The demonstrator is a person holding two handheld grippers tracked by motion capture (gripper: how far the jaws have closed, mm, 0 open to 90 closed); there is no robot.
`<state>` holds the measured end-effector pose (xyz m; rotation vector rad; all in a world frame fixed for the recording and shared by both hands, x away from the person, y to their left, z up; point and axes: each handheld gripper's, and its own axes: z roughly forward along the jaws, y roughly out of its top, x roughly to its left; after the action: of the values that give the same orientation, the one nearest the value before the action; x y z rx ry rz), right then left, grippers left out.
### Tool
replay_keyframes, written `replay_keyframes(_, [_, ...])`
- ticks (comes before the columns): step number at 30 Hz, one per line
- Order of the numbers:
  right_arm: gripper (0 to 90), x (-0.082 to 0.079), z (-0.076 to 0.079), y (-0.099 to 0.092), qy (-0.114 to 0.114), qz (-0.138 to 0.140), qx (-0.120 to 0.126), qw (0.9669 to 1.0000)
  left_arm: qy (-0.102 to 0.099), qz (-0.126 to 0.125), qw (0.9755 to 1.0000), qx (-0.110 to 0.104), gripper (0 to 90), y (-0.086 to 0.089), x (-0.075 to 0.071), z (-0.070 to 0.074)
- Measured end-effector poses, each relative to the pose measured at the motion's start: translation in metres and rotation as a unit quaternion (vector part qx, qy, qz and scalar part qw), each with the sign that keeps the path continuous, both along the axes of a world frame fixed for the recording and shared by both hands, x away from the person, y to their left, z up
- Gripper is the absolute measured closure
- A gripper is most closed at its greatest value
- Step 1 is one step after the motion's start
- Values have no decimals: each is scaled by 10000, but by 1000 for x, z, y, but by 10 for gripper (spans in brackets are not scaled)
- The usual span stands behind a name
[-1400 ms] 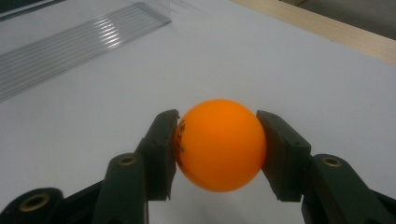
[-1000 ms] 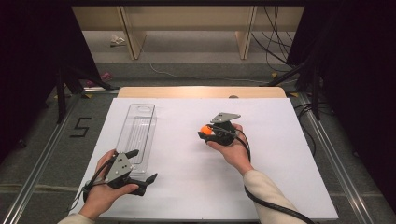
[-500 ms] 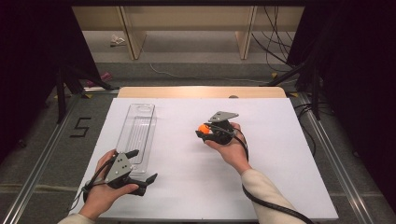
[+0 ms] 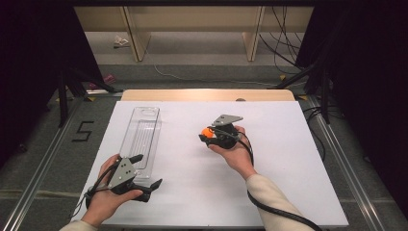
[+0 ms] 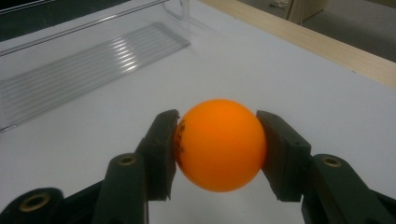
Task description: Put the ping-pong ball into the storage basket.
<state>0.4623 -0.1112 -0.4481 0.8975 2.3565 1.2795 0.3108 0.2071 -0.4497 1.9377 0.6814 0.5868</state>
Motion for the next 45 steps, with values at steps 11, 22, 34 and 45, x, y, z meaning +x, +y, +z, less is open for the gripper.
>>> replay_keyframes(11, [513,0,0,6,-9,55,-11,10000,-4,9,10000,-15,6,0,0,0])
replay_keyframes(22, [513,0,0,12,-18,99,-13,9999,-3,11,10000,-22,6,0,0,0])
replay_keyframes(34, [514,2,2,16,-26,115,22,9999,11,0,10000,-15,7,0,0,0])
replay_keyframes(45, [514,3,4,20,-47,140,39,9999,9,-3,10000,-21,8,0,0,-1])
